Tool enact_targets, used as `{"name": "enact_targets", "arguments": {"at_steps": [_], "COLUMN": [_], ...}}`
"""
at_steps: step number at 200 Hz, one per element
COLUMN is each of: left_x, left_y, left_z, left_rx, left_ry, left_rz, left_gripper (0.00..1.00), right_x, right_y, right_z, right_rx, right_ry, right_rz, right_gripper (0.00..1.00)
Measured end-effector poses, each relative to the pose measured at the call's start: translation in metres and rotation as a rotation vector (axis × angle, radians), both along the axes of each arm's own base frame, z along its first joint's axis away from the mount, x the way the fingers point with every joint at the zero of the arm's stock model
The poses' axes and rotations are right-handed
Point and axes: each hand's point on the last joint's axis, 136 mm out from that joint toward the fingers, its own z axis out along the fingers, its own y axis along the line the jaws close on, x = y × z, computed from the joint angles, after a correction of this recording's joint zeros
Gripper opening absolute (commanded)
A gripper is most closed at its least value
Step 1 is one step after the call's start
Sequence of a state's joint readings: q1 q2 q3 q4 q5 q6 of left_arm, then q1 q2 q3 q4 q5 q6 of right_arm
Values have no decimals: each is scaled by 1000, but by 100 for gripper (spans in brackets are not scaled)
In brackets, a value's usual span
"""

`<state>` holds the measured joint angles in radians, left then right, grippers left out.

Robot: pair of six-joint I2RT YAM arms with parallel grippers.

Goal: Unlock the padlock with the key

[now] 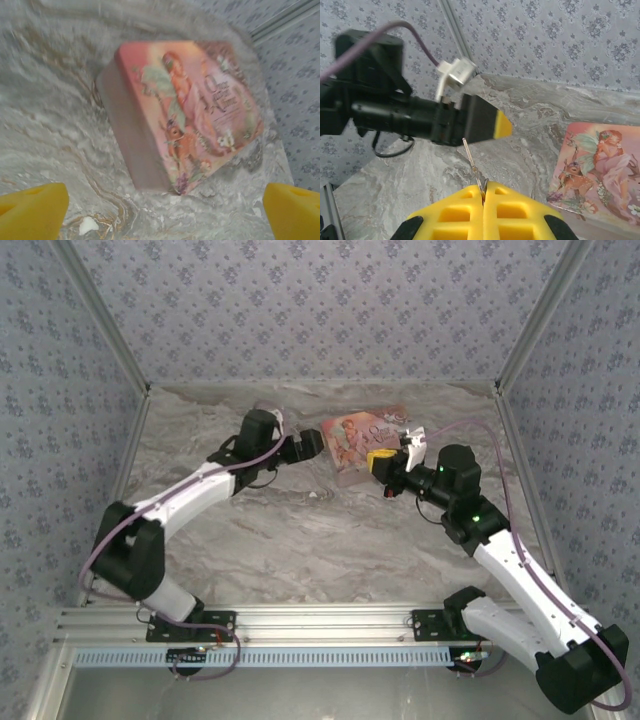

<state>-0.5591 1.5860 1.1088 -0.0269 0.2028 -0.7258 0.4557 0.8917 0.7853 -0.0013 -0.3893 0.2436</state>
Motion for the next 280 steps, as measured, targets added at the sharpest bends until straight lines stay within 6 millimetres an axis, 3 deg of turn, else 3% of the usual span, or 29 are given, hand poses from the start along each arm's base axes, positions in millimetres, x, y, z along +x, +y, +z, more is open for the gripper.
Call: {"name": "enact_targets", "arguments": {"at_steps": [24, 46, 95, 141, 230, 280], "left_x": [5, 9, 8, 13, 12, 3], "left_y": [-26, -49, -70, -75, -71, -42], "left_z": [-32, -46, -78, -101, -106, -109], "left_rx": [-9, -28, -43, -39, -20, -18], "left_ry": [101, 151, 246, 320, 334, 340], "left_rz": [-33, -54, -56, -28, -16, 23], "left_gripper": [99, 99, 96, 94, 95, 96], "right_x": [1, 0, -2, -1, 1, 0], "right_y": [-1, -2, -6, -7, -10, -11], "right_z": [-4, -6, -5, -8, -12, -18], "right_rx": [-8, -12, -12, -16, -28, -43], "right_ry": [12, 19, 12, 17, 29, 54], "right_rz": [-8, -11, -27, -34, -54, -63], "right_gripper": [0, 0, 0, 0, 0, 0]}}
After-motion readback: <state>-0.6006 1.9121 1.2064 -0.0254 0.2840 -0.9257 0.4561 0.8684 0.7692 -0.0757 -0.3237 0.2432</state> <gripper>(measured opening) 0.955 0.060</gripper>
